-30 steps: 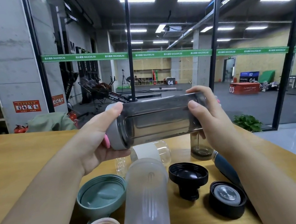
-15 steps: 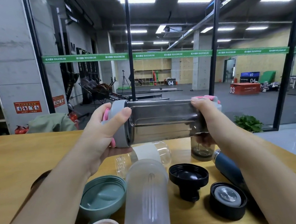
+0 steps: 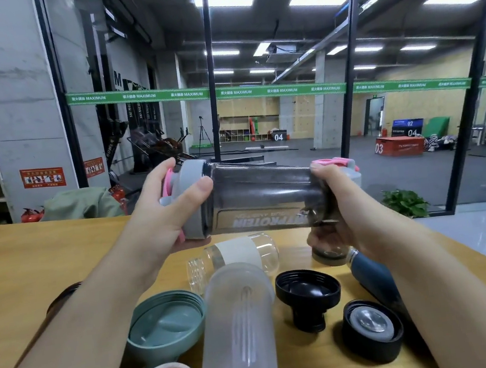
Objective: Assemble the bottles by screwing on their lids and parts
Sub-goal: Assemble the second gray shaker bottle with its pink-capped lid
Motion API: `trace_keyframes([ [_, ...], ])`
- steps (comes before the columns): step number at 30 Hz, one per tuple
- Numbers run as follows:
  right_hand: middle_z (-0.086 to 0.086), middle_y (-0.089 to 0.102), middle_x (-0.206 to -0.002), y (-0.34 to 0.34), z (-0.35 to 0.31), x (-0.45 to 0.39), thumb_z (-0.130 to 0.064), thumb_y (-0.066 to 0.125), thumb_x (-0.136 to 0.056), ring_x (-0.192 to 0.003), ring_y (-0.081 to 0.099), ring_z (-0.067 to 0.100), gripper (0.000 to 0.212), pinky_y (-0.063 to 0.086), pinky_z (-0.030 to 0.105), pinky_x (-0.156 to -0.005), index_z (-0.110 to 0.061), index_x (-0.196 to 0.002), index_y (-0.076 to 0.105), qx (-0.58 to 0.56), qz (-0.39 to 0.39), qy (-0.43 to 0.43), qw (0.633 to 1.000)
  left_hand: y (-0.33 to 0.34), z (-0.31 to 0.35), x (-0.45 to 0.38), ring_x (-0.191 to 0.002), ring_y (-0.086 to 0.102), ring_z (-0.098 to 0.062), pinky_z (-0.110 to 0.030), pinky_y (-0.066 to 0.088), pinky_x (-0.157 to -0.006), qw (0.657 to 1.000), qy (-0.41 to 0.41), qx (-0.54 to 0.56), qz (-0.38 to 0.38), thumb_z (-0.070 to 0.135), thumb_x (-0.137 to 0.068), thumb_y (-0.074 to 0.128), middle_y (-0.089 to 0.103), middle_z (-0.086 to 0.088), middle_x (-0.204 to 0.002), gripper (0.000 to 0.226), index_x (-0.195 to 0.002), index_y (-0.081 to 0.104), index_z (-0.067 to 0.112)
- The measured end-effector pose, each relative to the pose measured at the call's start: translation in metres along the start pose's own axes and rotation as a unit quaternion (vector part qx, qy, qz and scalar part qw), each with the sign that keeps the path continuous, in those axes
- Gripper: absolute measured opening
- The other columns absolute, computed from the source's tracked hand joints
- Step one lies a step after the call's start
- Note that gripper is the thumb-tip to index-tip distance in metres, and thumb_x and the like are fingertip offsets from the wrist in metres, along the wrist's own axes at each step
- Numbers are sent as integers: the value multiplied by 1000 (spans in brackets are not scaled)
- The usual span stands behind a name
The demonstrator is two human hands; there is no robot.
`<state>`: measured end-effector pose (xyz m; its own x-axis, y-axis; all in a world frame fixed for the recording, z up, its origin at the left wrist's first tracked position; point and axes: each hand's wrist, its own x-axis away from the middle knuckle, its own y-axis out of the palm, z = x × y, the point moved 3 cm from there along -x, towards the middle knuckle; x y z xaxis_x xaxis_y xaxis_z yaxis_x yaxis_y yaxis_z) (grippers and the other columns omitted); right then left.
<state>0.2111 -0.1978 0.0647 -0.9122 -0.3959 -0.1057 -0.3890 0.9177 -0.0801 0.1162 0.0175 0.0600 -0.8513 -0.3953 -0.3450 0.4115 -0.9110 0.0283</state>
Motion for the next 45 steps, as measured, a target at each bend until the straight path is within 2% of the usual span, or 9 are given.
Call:
trace_keyframes([
  [4,12,61,-93,5,-9,1,-45,47,-92,-57,63,23,29,48,34,-57,-24,-112,49,46,20,-100,994,-1,-4,0,-88,56,-36,-44,59,-63,995,-88,39,-21,61,-58,78,59,-18,-125,79,-127,53,29],
  [7,0,57,-99,4,-11,9,-49,48,-79,-67,64,23,50,50,36,-57,-38,-127,39,115,4,-201,973,2,-3,4,-78,66,-33,-39,58,-57,988,-142,49,-38,58,-64,67,65,-24,-113,60,-111,62,20],
  [11,0,55,-86,5,-12,8,-51,44,-76,-56,55,10,29,44,31,-49,-45,-104,47,100,28,-238,966,3,-3,3,-79,65,-34,-38,58,-56,988,-146,41,-33,60,-62,66,62,-27,-118,66,-112,63,17],
  [18,0,50,-77,6,-9,5,-51,40,-75,-63,47,14,34,40,24,-50,-30,-101,49,75,65,-218,971,2,-6,-1,-78,64,-33,-37,57,-55,991,-121,36,-36,60,-56,70,61,-28,-109,69,-110,64,19],
  [23,-1,52,-69,4,-10,4,-51,38,-75,-53,45,15,25,32,18,-36,-32,-87,48,67,77,-190,976,0,-10,-8,-89,52,-32,-44,58,-61,994,-95,41,-35,66,-46,79,57,-17,-108,102,-136,46,29],
  [33,14,62,-90,7,-7,7,-47,37,-95,-47,42,18,30,31,23,-46,-22,-88,51,12,84,-97,992,0,4,-2,-102,66,-32,-44,58,-64,999,13,17,-34,57,-47,77,50,-2,-139,103,-140,37,35],
  [36,10,64,-79,8,-2,6,-50,43,-92,-58,48,20,37,32,25,-52,-17,-83,57,-31,81,-41,995,-2,6,0,-102,65,-31,-52,58,-76,999,38,-11,-16,58,-45,76,51,2,-137,110,-144,31,38],
  [40,4,62,-58,6,7,2,-56,49,-84,-46,44,18,41,30,25,-53,-17,-73,57,-71,78,27,994,1,6,1,-99,65,-31,-22,54,-55,996,63,-54,-12,67,-41,78,48,-1,-139,117,-144,27,42],
  [45,7,64,-79,11,9,1,-59,44,-87,-46,52,19,44,36,22,-47,-19,-84,62,-67,48,20,996,-3,3,-1,-106,63,-29,-52,56,-81,999,38,-29,6,62,-46,77,42,5,-144,112,-144,24,47],
])
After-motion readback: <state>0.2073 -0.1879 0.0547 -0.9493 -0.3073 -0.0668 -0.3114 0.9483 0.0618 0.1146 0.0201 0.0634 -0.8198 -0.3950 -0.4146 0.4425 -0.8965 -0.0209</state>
